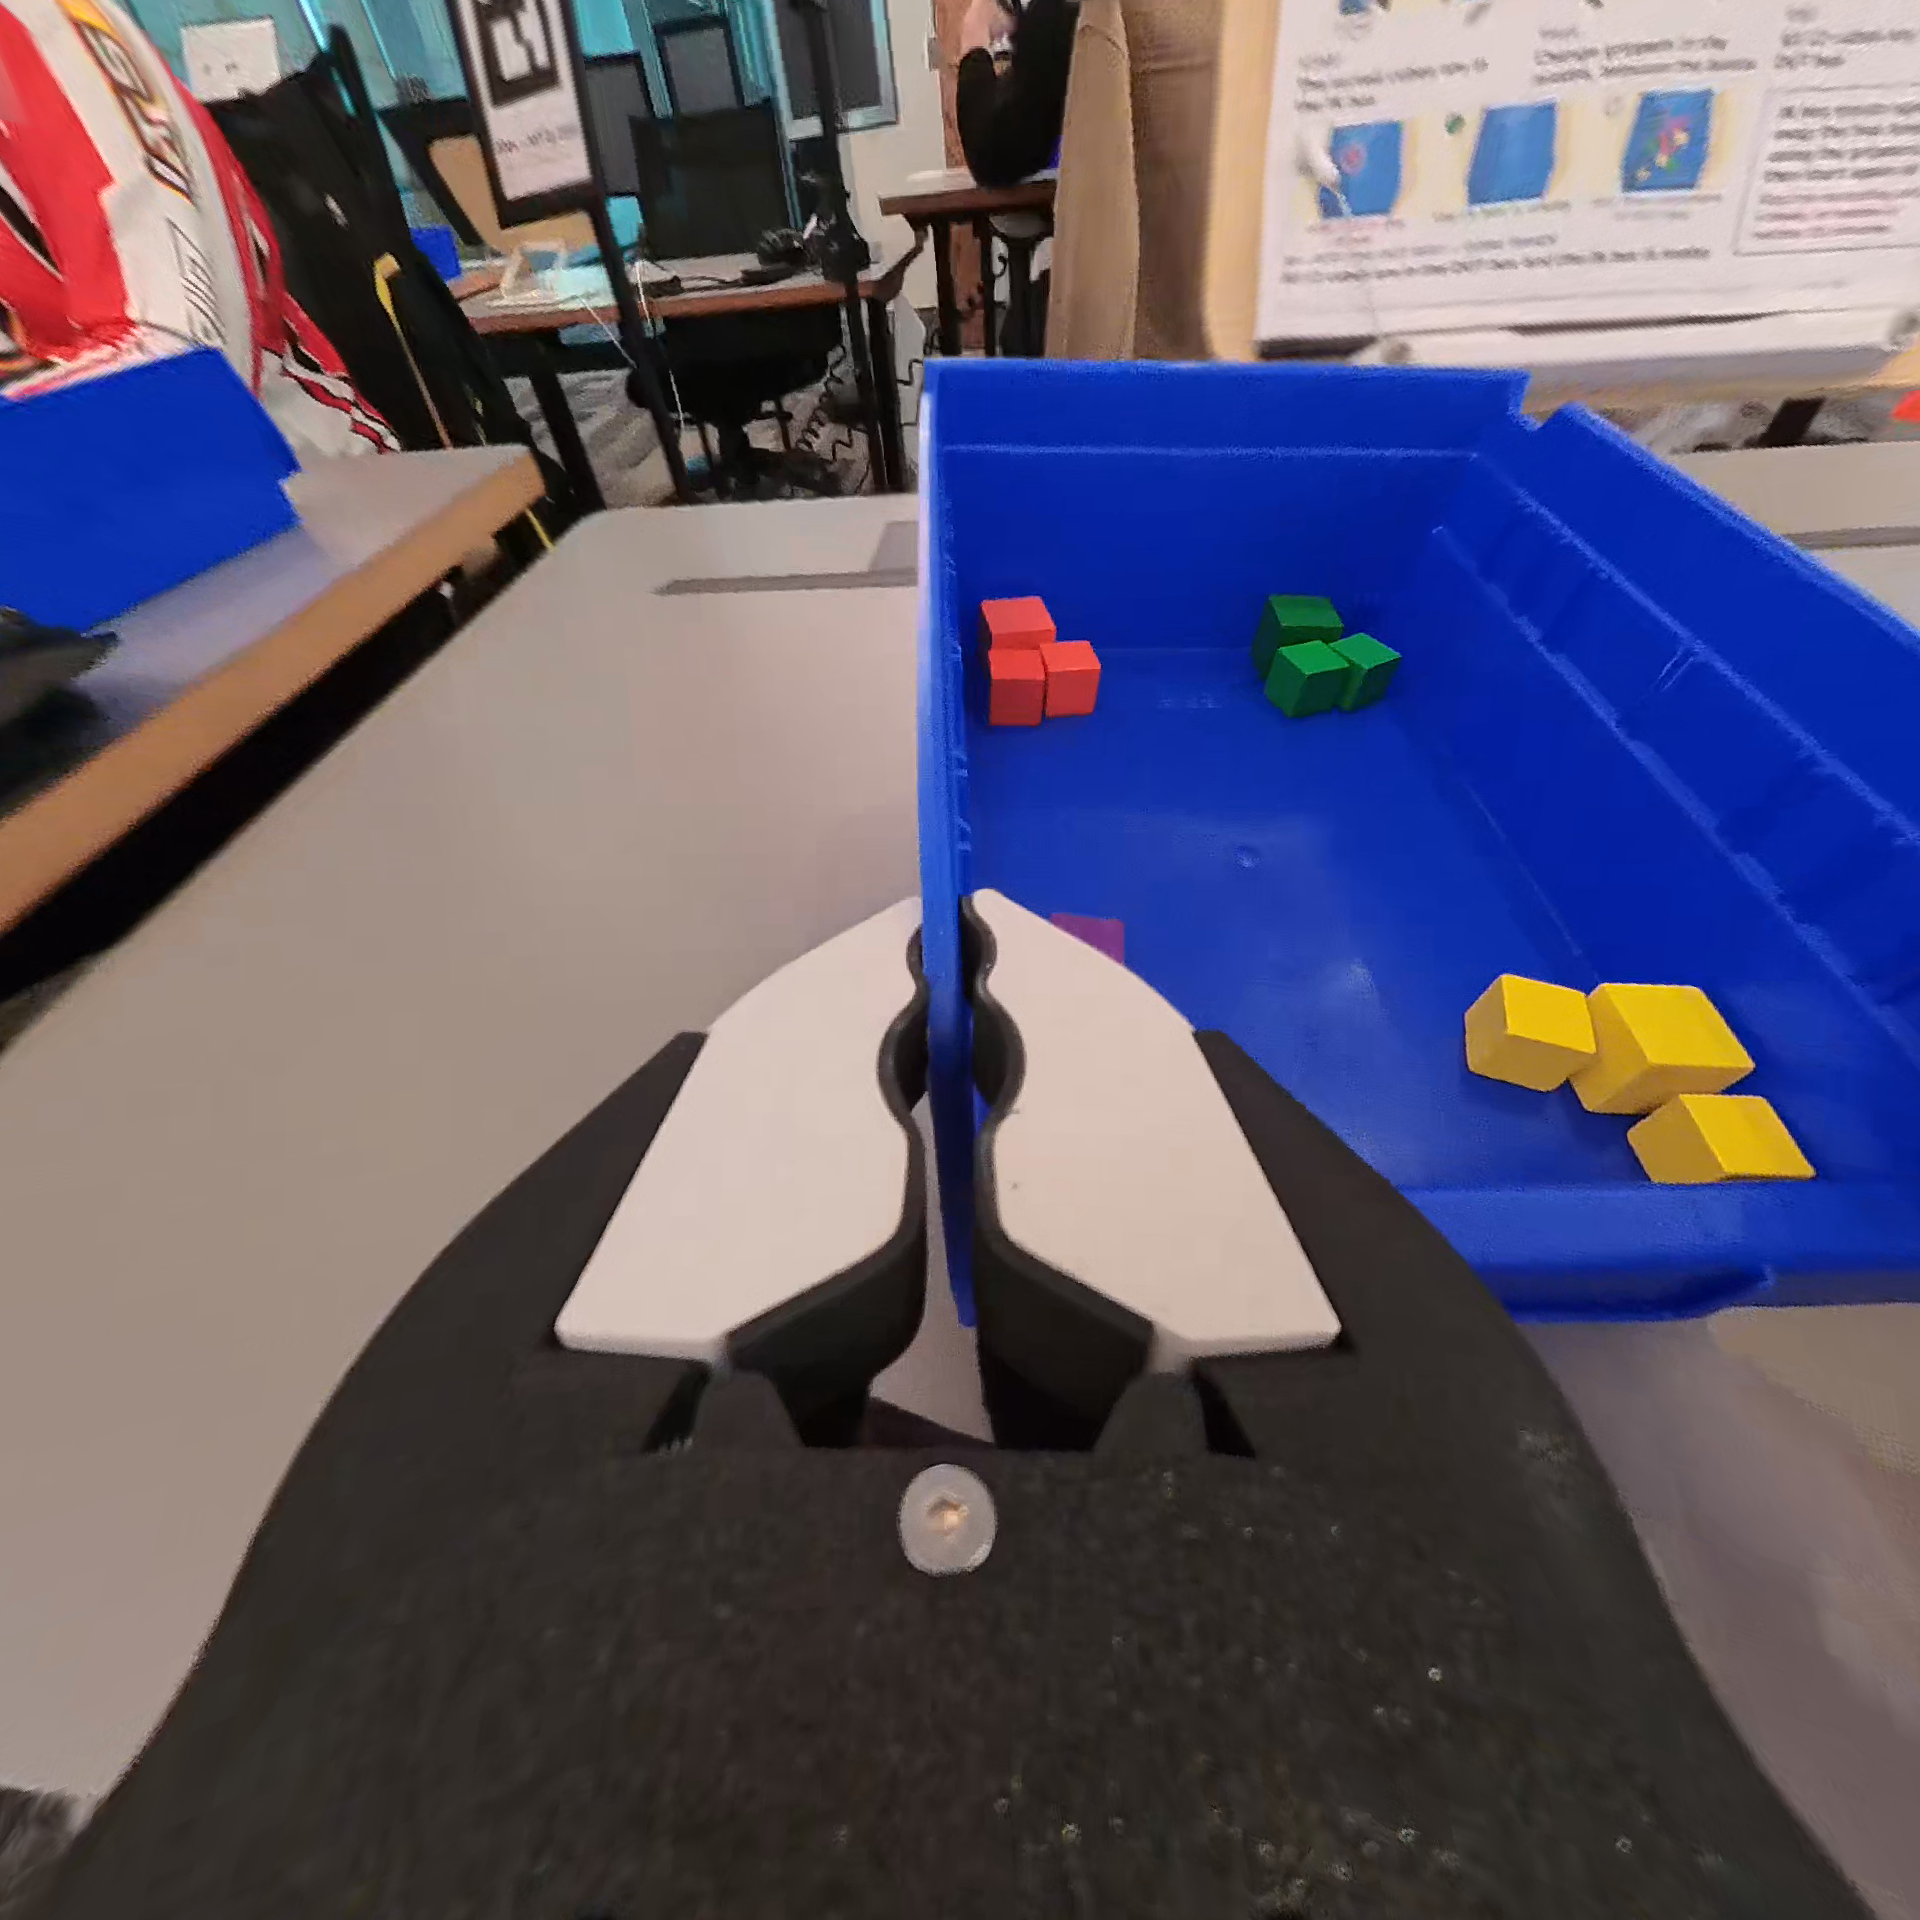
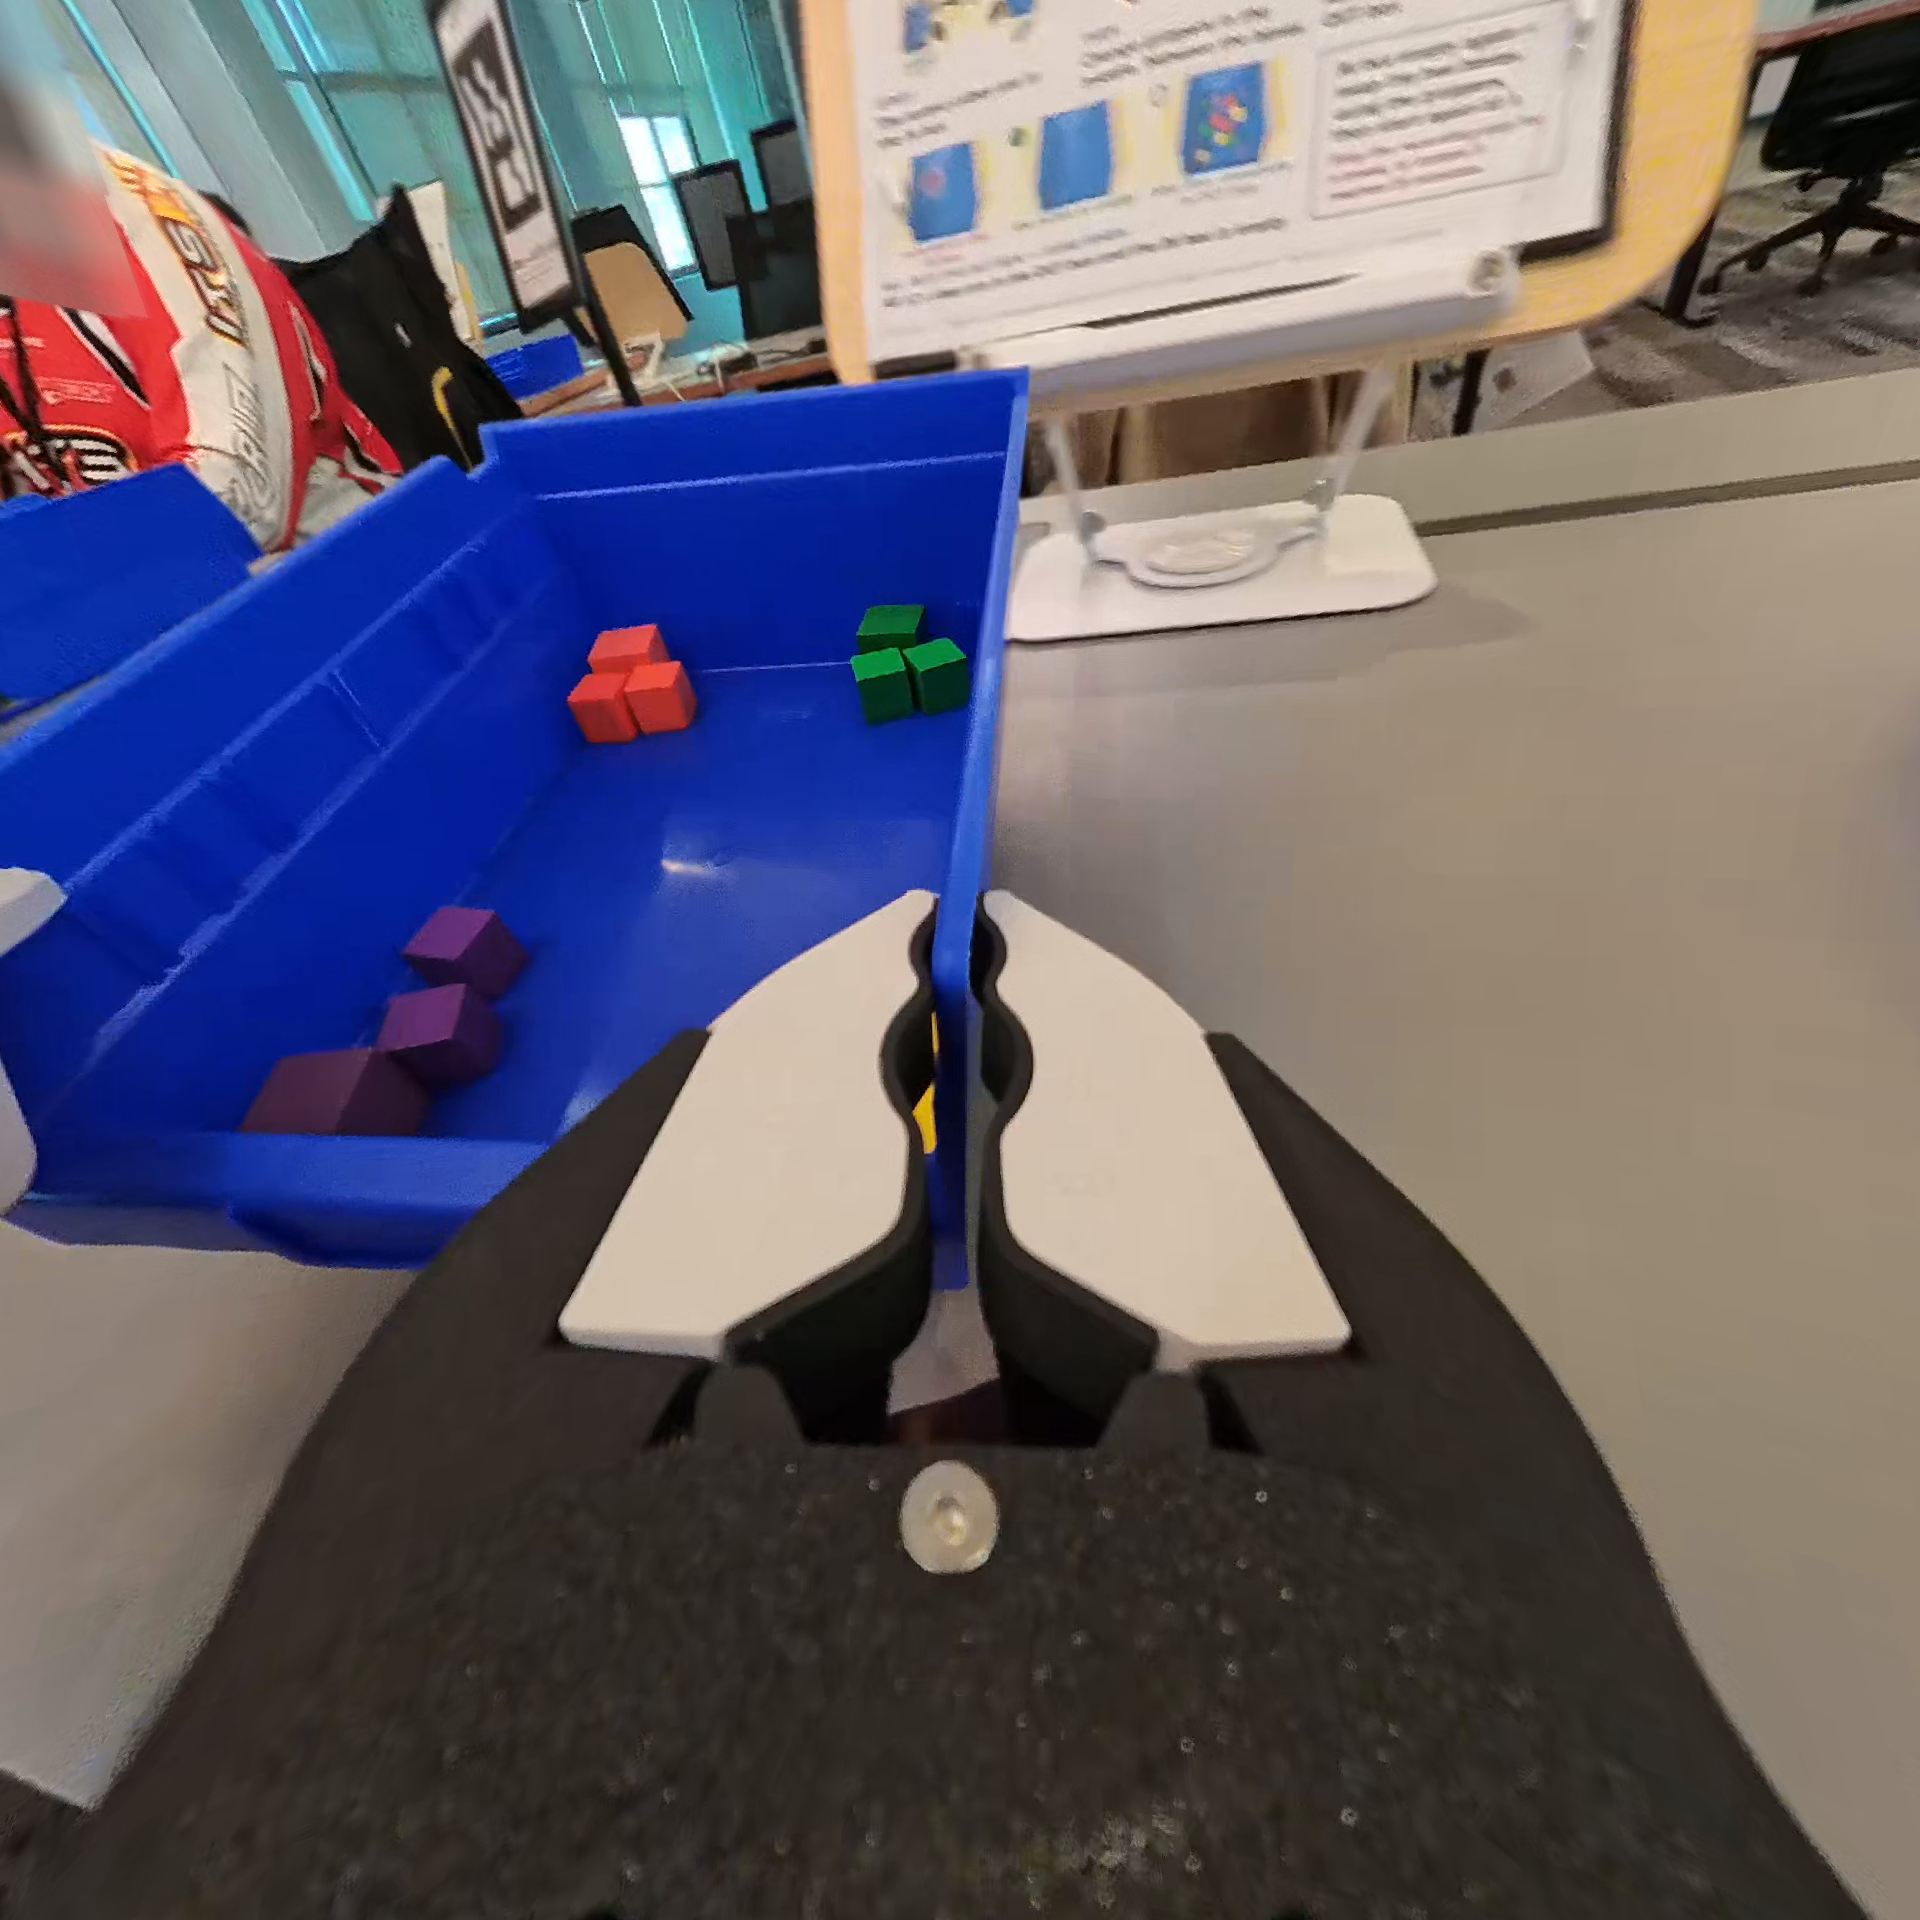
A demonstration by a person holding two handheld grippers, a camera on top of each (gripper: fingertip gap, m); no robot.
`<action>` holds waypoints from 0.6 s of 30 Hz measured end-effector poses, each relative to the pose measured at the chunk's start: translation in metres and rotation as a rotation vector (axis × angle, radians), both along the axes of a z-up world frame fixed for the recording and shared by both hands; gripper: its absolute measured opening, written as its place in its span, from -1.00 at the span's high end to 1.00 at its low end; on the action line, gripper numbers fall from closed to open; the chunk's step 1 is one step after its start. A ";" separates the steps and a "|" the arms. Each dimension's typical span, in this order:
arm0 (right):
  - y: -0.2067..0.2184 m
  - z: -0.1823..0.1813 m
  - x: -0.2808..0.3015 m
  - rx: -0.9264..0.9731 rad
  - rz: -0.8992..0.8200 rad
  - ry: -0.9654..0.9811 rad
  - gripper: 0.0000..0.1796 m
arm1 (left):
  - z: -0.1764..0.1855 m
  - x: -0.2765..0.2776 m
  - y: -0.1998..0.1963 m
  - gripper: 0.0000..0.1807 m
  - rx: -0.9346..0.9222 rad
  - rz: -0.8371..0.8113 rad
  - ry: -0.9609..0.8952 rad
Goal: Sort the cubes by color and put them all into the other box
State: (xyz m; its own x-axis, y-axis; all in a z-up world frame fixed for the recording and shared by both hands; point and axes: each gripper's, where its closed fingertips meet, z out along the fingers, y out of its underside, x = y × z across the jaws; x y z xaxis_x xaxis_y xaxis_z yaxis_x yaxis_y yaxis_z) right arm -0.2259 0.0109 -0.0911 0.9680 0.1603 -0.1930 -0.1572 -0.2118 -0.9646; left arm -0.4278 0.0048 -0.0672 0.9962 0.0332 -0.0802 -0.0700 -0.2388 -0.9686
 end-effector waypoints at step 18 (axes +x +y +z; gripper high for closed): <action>0.057 0.002 -0.189 -0.097 0.001 -0.072 0.96 | -0.014 -0.184 0.064 0.99 -0.073 -0.078 0.008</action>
